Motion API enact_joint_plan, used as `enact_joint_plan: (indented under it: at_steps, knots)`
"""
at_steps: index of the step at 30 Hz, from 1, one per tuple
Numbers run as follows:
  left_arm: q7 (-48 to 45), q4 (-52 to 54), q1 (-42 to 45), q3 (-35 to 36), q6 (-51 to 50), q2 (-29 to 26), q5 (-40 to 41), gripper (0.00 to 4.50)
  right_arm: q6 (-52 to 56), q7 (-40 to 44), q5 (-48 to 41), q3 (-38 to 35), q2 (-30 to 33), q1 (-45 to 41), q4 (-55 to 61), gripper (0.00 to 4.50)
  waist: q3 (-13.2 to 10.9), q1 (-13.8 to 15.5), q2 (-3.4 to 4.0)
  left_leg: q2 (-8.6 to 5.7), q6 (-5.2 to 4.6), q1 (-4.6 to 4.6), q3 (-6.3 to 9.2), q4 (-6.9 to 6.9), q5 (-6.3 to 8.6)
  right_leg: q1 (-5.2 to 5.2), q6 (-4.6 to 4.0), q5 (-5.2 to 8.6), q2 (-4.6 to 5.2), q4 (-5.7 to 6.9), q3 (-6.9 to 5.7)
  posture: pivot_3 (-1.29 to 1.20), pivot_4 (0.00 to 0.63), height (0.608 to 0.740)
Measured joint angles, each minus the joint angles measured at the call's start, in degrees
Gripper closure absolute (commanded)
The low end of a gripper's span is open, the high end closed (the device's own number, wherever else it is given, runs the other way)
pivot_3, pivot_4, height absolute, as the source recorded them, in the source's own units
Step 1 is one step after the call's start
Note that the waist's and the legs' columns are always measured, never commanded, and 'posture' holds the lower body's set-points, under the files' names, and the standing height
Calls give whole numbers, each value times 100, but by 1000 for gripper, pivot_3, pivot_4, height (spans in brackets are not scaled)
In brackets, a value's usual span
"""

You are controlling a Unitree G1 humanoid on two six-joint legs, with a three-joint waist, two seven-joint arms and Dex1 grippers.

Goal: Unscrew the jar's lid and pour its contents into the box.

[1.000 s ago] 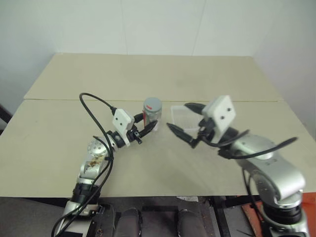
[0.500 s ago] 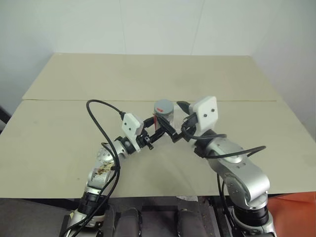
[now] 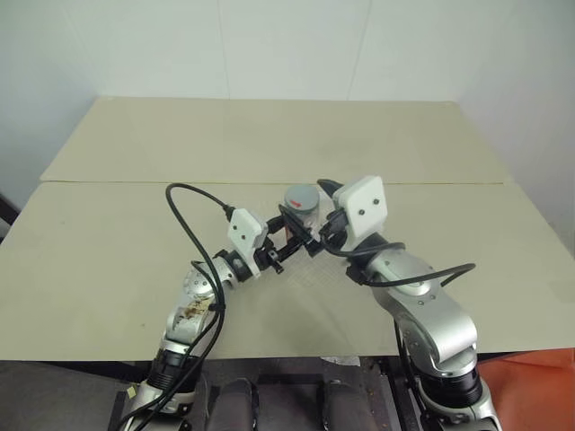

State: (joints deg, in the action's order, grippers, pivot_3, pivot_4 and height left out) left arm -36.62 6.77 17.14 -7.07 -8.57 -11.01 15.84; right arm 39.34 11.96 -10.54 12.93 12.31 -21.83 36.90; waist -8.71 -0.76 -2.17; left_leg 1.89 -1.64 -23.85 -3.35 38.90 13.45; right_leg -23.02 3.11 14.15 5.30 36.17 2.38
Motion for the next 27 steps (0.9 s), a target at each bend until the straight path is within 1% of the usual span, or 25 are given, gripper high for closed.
enact_joint_plan:
  at_steps: [2,5,8,9,19,22,27]
  knots:
    - [8,0,0,-3,0,0,0,2467,0,15,16,-7,4,0,-2,0,0,-1,0,0,0,0,0,0,0,0,0,0,0,0,0,0,150,740]
    - [10,-1,0,-3,0,1,0,2467,0,43,22,-9,4,0,-3,549,0,-1,0,0,0,0,0,0,0,0,0,0,0,0,0,0,150,740]
    - [12,-2,2,-2,6,2,0,2467,0,52,23,-5,-3,1,-11,1569,0,0,0,0,0,0,0,0,0,0,0,0,0,0,0,0,150,740]
    - [13,-2,3,-2,6,0,0,2467,0,54,24,0,-8,1,-13,1700,0,0,0,0,0,0,0,0,0,0,0,0,0,0,0,0,150,740]
    - [-33,-1,1,-5,5,-75,2,2467,0,122,30,11,23,1,-23,1701,0,0,0,0,0,0,0,-1,0,0,0,0,0,-1,0,0,150,740]
    - [-133,-1,-15,-7,7,-149,11,2467,0,324,-83,-44,158,1,-23,1701,0,0,0,0,0,0,0,-1,0,0,0,0,0,-2,0,0,150,740]
    - [-540,13,-83,-8,108,-388,146,2467,-6,958,-561,-333,514,17,-22,1701,0,-1,0,1,-1,0,0,-2,0,1,-1,0,1,-4,0,0,150,740]
